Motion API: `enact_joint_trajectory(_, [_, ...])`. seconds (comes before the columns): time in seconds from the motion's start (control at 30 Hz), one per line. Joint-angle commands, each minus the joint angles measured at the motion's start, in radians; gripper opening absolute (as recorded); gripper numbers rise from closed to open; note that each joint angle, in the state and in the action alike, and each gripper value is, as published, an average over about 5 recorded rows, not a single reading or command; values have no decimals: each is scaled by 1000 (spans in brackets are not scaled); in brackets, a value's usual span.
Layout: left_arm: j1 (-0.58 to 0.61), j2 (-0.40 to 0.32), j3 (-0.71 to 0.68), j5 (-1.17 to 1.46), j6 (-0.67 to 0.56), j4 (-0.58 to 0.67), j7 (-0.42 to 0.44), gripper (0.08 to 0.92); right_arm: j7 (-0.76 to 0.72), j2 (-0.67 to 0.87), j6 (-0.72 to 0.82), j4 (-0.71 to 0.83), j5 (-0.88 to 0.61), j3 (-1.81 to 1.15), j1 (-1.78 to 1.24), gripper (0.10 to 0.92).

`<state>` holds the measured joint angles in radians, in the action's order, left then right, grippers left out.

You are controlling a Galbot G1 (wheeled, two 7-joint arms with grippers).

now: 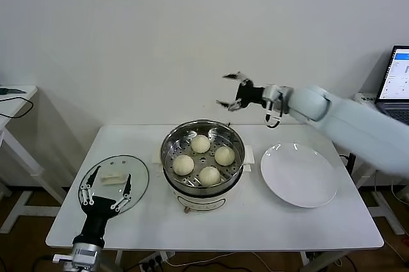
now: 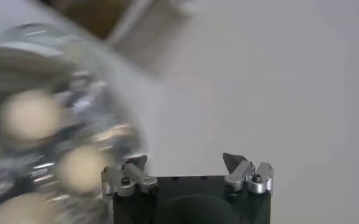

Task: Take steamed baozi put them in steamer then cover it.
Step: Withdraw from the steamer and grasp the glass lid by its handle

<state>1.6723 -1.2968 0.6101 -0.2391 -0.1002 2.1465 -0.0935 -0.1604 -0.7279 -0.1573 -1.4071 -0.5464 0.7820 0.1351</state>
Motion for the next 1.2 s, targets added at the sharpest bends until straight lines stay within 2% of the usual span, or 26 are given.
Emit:
enact_joint_trajectory(0.03, [-64, 7, 17, -63, -25, -49, -5, 823, 409, 34, -176, -67, 24, -859, -802, 823])
enact_joint_trajectory(0.3, [-99, 32, 36, -158, -52, -137, -17, 823, 381, -229, -174, -111, 102, -1244, -1198, 823])
enact_joint_trajectory(0.43, [-128, 43, 40, -208, -55, -199, -29, 823, 355, -324, -186, -125, 113, -1333, -1323, 823])
enact_joint_trajectory(0.77, [-185, 79, 52, -496, 1, -340, -56, 823, 321, -387, -183, -169, 121, -1343, -1464, 823])
enact_joint_trajectory(1.2, [-339, 93, -24, -899, -21, -639, -124, 823, 310, -440, -172, -185, 169, -1326, -1501, 823])
